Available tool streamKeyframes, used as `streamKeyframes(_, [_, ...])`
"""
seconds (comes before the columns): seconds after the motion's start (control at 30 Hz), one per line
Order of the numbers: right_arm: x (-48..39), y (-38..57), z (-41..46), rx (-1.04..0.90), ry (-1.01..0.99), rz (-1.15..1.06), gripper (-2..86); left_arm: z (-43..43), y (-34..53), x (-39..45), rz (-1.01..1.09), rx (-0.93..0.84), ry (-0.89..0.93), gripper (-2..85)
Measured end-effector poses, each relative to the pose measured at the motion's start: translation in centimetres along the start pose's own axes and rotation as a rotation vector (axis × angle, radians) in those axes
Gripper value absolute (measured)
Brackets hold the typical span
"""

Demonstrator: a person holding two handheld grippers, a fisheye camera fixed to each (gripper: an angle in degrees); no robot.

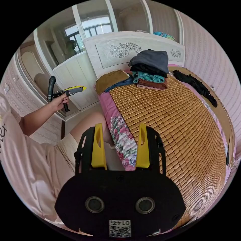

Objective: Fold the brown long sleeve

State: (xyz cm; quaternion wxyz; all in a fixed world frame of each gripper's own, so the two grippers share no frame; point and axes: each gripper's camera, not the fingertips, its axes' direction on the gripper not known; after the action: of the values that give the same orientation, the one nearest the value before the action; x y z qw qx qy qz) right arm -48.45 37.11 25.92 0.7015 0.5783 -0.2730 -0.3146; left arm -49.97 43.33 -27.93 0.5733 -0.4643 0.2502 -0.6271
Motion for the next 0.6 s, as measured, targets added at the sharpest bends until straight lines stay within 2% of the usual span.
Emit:
streamKeyframes(0.17, [-2.3, -15.4, 8.9, -0.124, -0.029, -0.275, 18.6, 4.1, -1.8, -9.1, -0.099, -0.021, -0.052, 12.1])
streamKeyframes(0.37, [-4.7, -32.4, 18.5, -0.189, -0.083, -0.466, 17.1, 9.3, -7.0, -20.5, -0.258, 0.006, -0.126, 11.7])
streamKeyframes(0.53, [-5.4, -42.7, 26.0, -0.208, -0.227, -0.411, 15.1, 15.2, -10.8, -26.2, -0.342, -0.047, -0.159, 12.0])
streamKeyframes(0.6, [-5.2, -45.3, 28.5, -0.216, -0.28, -0.358, 14.4, 17.5, -11.3, -27.2, -0.365, -0.075, -0.103, 10.5])
